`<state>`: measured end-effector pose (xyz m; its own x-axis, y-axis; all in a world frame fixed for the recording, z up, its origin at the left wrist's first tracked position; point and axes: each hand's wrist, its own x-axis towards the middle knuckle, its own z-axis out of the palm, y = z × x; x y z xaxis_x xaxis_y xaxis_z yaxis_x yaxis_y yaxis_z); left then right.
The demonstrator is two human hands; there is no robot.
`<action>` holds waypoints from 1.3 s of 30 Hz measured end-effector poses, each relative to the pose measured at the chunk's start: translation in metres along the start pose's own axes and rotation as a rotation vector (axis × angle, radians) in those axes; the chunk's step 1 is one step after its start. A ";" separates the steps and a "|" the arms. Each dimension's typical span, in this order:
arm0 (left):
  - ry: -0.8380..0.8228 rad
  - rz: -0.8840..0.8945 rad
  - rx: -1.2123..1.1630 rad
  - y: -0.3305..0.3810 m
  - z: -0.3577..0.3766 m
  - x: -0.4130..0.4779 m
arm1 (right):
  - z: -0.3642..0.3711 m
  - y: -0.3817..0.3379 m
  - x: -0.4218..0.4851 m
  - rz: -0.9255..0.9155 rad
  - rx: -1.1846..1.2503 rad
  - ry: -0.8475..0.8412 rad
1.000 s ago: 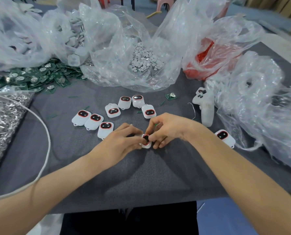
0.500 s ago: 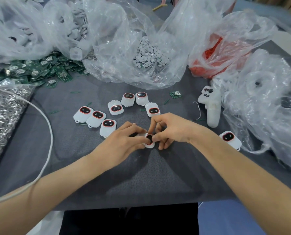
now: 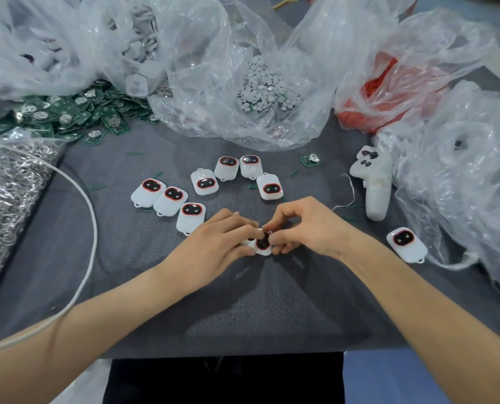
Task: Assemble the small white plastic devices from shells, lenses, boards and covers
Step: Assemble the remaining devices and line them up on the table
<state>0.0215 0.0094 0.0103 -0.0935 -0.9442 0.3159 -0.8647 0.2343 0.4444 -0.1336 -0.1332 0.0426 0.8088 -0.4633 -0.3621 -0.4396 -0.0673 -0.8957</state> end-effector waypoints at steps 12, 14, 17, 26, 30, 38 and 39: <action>0.044 0.051 0.060 0.000 0.002 0.000 | 0.011 -0.005 -0.011 -0.174 -0.494 0.170; 0.056 0.073 0.082 0.000 0.002 0.001 | 0.014 -0.003 -0.016 -0.235 -0.770 0.169; 0.081 0.087 0.089 0.001 0.002 0.000 | 0.023 0.008 -0.030 -0.381 -1.030 0.253; 0.013 0.099 0.109 0.003 -0.002 0.007 | 0.021 0.024 -0.042 -0.268 -0.626 0.255; 0.099 -0.059 -0.078 0.017 0.004 0.012 | -0.001 0.015 -0.044 -0.253 -0.342 0.413; 0.412 -0.682 -1.269 0.038 0.022 0.060 | -0.063 -0.019 -0.007 -0.244 -0.358 0.724; 0.414 -0.717 -1.374 0.033 0.021 0.061 | -0.072 -0.022 -0.003 -0.248 -0.378 0.759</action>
<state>-0.0229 -0.0456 0.0269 0.4483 -0.8742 -0.1866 0.4305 0.0282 0.9021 -0.1545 -0.1944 0.0815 0.4797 -0.8493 0.2203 -0.4944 -0.4691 -0.7318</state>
